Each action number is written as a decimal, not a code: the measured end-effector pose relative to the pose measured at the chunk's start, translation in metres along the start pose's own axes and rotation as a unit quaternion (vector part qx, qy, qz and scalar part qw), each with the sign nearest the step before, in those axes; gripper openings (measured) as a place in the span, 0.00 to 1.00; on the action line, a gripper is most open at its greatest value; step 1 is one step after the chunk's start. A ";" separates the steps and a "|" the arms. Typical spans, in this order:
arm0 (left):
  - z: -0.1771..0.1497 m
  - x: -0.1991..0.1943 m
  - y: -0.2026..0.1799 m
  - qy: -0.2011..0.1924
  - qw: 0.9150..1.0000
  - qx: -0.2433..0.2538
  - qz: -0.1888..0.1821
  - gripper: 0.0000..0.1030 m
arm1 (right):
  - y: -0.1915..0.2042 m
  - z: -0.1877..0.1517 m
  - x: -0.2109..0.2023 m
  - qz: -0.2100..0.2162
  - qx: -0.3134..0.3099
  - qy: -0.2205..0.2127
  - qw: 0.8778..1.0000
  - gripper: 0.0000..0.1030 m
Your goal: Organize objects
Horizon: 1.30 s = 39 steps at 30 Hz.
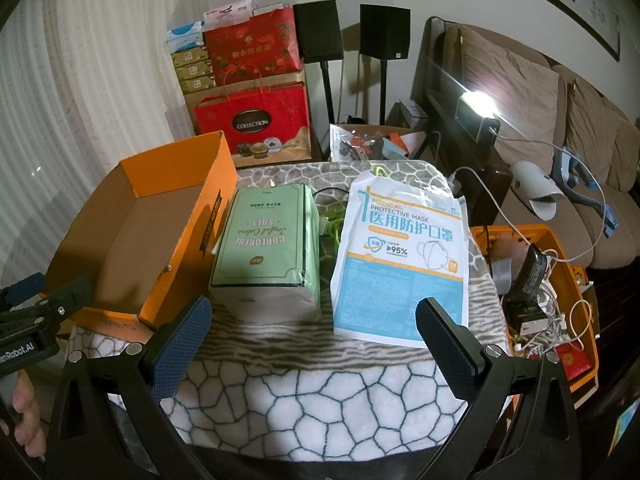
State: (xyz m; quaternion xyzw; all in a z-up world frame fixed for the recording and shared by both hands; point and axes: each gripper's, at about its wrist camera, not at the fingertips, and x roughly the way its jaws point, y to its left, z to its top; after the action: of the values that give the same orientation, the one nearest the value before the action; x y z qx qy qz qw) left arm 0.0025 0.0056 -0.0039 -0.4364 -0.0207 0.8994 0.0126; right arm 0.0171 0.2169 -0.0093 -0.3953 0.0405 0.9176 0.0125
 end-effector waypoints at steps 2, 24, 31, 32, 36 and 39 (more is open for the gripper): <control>0.000 0.000 0.000 0.000 1.000 0.000 0.001 1.00 | 0.000 0.000 0.000 -0.001 -0.001 0.000 1.000 1.00; -0.002 0.002 0.001 0.002 1.000 0.000 0.002 1.00 | 0.000 0.000 0.000 0.000 -0.001 0.000 1.000 1.00; -0.002 0.003 0.003 0.005 1.000 -0.001 0.002 1.00 | 0.000 0.000 0.000 0.000 -0.001 -0.001 1.000 1.00; -0.002 0.003 0.003 0.005 1.000 -0.001 0.002 1.00 | 0.001 0.000 -0.001 0.000 -0.001 -0.001 1.000 1.00; 0.002 0.004 0.009 0.005 1.000 -0.003 0.008 1.00 | 0.000 0.001 0.001 0.000 -0.003 -0.002 1.000 1.00; 0.006 0.004 0.016 0.004 1.000 -0.004 0.009 1.00 | 0.000 0.003 0.001 0.000 -0.004 -0.003 1.000 1.00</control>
State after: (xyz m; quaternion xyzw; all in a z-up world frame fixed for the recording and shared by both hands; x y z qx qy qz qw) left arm -0.0046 -0.0099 -0.0046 -0.4405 -0.0200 0.8975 0.0028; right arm 0.0140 0.2171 -0.0084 -0.3924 0.0367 0.9190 0.0112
